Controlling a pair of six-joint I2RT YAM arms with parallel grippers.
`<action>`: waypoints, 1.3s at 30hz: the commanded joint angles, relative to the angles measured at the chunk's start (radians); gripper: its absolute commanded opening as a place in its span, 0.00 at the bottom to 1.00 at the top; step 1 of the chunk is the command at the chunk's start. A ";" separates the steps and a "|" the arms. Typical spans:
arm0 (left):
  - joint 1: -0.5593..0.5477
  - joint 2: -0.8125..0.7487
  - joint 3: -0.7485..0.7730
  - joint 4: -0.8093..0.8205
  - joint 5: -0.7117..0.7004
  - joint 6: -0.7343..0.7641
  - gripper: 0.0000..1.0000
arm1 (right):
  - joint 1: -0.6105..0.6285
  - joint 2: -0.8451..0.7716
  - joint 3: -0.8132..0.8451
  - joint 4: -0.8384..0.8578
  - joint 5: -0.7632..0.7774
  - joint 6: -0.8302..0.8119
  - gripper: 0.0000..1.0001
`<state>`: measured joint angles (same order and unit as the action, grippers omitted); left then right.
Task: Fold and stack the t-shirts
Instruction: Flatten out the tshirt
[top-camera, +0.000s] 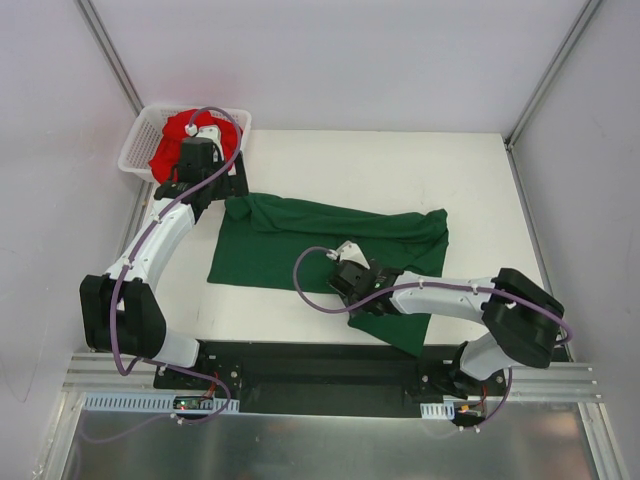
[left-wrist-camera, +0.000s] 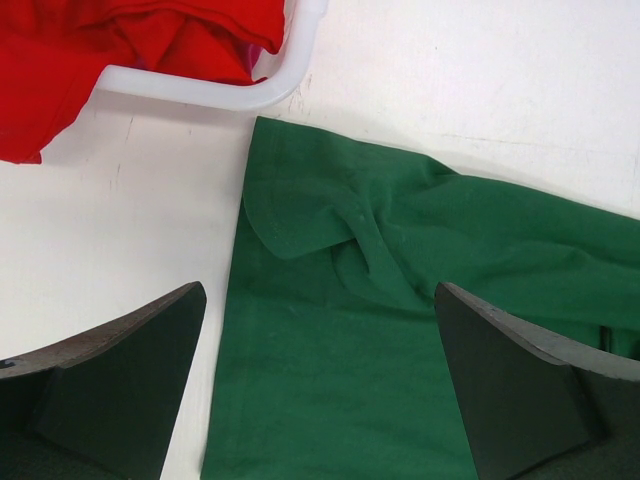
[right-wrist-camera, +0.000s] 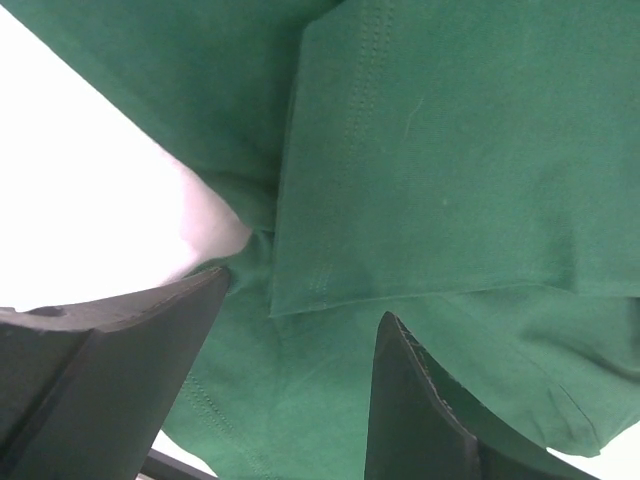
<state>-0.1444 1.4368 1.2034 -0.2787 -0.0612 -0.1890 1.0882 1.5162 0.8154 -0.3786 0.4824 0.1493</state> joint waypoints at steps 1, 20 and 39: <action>0.002 -0.018 0.010 0.003 0.011 0.017 0.99 | 0.003 0.009 0.030 -0.014 0.053 0.019 0.66; 0.002 -0.016 0.012 0.004 0.011 0.019 0.99 | -0.005 0.038 0.017 -0.014 0.064 0.041 0.54; 0.003 -0.009 0.013 0.006 0.018 0.011 0.99 | 0.003 -0.199 0.074 -0.163 0.090 0.036 0.63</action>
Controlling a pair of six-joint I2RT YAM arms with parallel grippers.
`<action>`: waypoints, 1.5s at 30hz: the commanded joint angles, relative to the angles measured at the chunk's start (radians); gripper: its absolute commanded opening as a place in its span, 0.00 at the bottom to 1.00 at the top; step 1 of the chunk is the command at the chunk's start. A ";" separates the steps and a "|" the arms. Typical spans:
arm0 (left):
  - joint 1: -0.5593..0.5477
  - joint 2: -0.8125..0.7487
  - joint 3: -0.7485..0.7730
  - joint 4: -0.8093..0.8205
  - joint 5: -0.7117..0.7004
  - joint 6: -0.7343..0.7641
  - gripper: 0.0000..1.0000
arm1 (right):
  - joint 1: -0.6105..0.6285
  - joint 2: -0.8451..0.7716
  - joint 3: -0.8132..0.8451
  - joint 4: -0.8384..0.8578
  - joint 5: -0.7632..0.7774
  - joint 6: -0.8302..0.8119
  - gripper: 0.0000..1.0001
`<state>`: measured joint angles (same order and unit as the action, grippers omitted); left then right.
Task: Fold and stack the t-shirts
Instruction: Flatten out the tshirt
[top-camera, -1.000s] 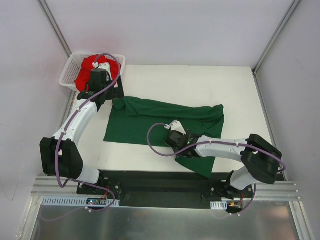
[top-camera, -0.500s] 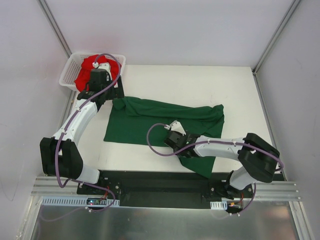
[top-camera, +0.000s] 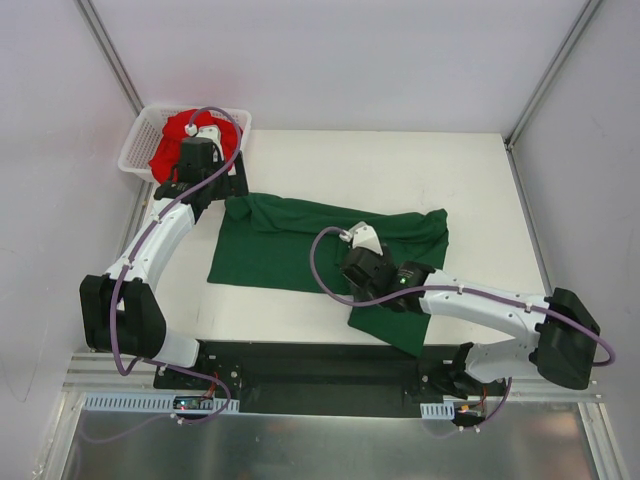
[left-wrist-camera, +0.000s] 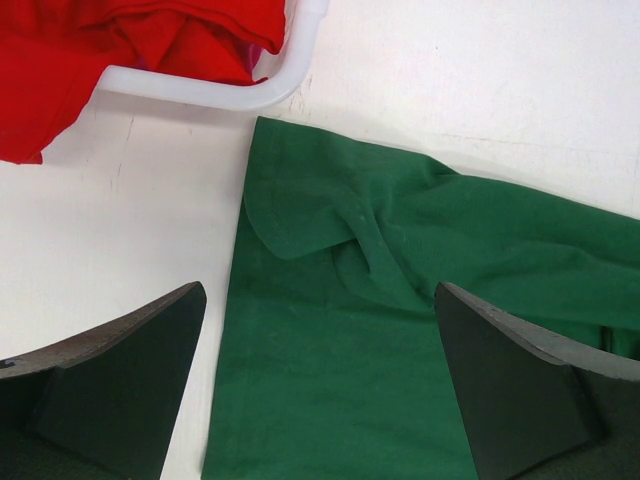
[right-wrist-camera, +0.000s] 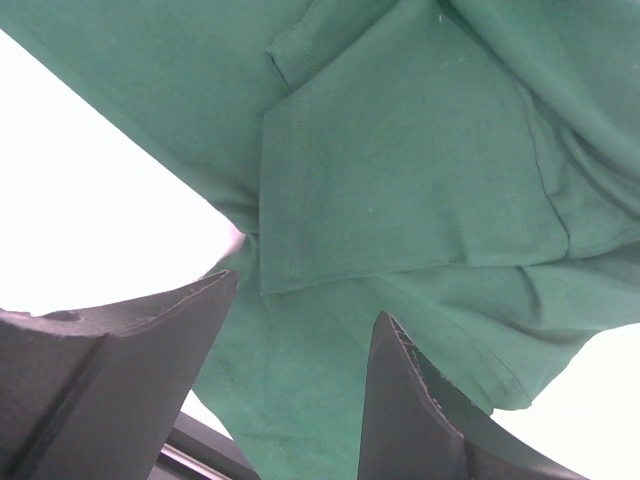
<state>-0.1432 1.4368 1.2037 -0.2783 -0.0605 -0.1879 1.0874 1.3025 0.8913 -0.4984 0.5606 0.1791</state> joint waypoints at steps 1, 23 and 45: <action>0.002 -0.009 0.013 0.005 0.016 0.010 0.99 | 0.005 0.021 -0.008 -0.034 0.010 0.010 0.63; 0.007 -0.018 0.007 0.008 0.016 0.011 0.99 | 0.051 0.198 -0.112 0.141 -0.010 0.040 0.61; 0.008 -0.022 0.002 0.010 0.021 0.016 0.99 | 0.057 0.222 -0.101 0.143 0.001 0.045 0.33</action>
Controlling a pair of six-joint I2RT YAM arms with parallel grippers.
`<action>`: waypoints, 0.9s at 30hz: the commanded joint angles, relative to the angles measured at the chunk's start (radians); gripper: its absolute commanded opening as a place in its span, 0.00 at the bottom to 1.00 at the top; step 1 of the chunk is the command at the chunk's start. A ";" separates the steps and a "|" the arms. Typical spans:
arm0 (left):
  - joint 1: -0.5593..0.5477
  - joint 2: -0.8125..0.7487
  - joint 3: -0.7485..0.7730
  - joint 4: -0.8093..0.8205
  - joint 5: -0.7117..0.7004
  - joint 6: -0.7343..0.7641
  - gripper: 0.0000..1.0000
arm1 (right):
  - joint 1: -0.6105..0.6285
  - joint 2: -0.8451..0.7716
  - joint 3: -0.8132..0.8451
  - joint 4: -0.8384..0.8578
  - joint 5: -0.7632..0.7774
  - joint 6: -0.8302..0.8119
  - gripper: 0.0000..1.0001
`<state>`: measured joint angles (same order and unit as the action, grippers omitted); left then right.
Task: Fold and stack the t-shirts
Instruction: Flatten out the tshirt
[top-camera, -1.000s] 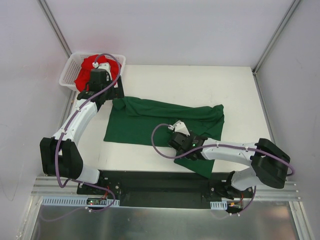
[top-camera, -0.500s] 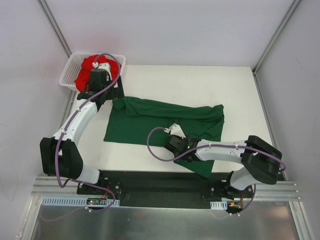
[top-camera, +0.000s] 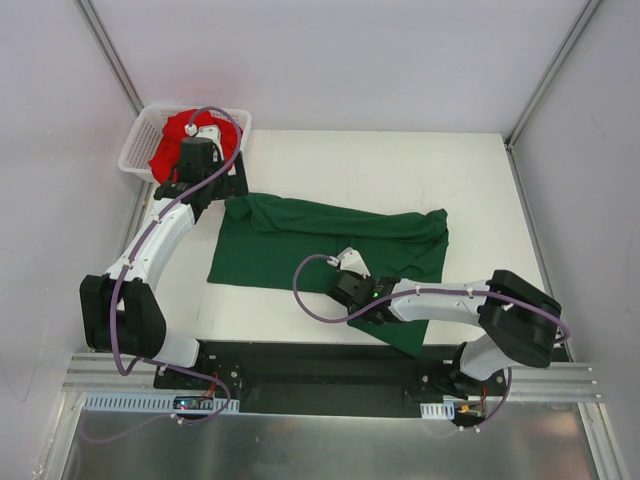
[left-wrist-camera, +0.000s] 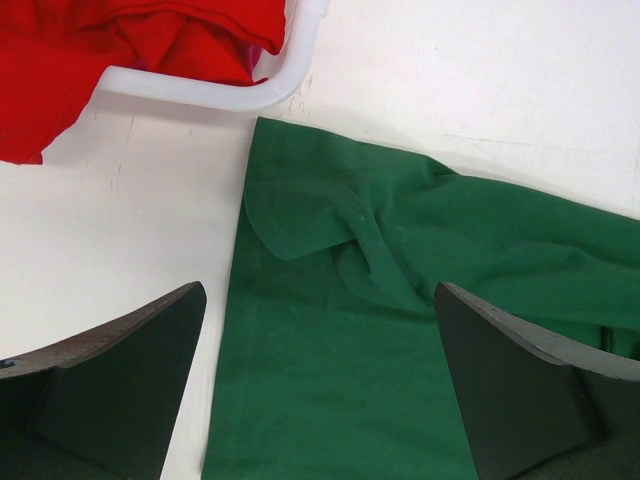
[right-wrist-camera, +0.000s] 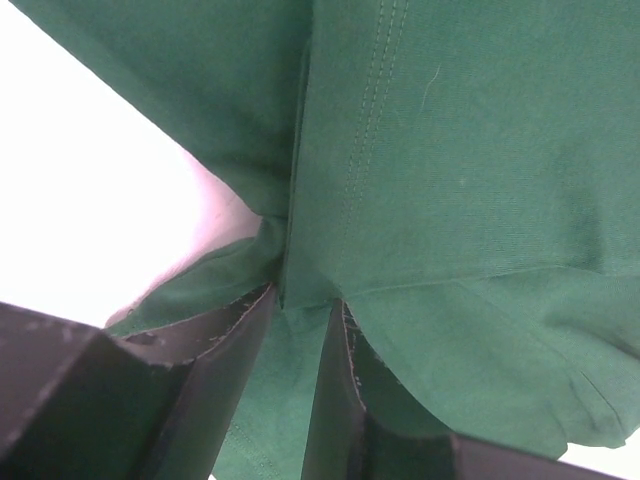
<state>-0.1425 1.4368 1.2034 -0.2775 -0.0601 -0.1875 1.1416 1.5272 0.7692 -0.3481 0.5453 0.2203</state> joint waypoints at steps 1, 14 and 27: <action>0.007 -0.021 0.004 0.011 0.022 0.016 0.99 | 0.003 -0.004 0.021 -0.008 0.019 0.001 0.34; 0.007 -0.021 0.001 0.012 0.022 0.017 0.99 | 0.004 0.047 0.074 -0.005 0.044 -0.025 0.34; 0.007 -0.019 -0.001 0.015 0.028 0.014 1.00 | 0.001 0.056 0.081 -0.006 0.044 -0.029 0.28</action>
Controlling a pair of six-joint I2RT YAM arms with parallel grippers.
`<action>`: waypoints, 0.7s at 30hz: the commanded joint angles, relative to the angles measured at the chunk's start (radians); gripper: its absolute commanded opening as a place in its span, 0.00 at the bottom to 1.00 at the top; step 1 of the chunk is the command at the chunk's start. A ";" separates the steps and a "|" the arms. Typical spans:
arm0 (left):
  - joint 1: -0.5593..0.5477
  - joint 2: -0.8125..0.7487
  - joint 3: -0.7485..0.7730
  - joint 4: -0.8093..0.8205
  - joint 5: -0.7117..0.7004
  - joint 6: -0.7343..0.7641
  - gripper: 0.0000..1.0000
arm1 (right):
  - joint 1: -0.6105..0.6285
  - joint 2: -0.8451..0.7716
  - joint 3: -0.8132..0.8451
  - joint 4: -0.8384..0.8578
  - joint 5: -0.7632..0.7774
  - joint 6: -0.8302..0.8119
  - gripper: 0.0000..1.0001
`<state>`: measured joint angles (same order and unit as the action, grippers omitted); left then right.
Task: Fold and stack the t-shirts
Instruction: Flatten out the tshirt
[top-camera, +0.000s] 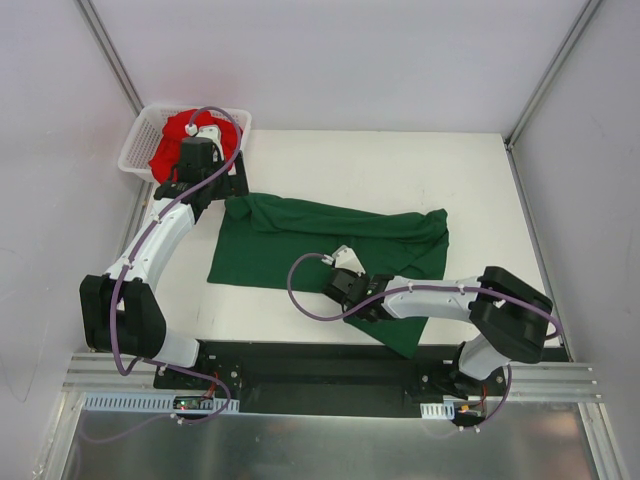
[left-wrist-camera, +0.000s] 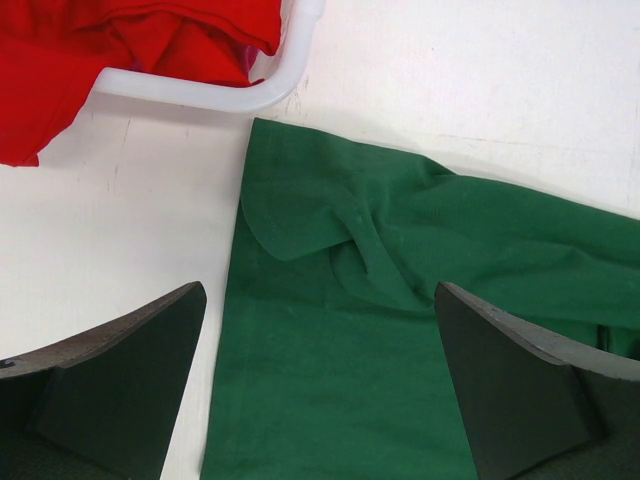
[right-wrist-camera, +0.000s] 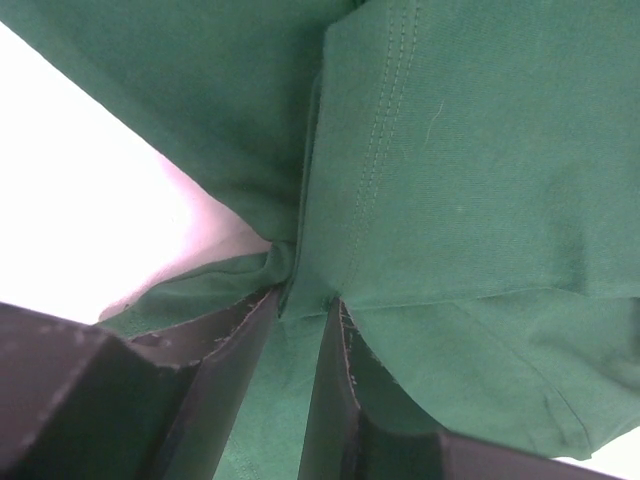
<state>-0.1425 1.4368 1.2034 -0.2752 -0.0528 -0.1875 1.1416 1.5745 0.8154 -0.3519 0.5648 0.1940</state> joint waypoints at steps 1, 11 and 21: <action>0.007 -0.021 -0.002 0.013 0.019 0.014 0.99 | 0.003 0.010 0.033 -0.001 0.021 -0.002 0.25; 0.007 -0.022 -0.007 0.011 0.018 0.014 0.99 | 0.001 0.007 0.034 -0.012 0.037 0.001 0.01; 0.007 -0.010 -0.007 0.011 0.044 0.013 0.99 | 0.003 -0.125 0.087 -0.143 0.158 0.030 0.01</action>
<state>-0.1425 1.4368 1.2030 -0.2752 -0.0517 -0.1875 1.1416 1.5436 0.8349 -0.4122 0.6201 0.1970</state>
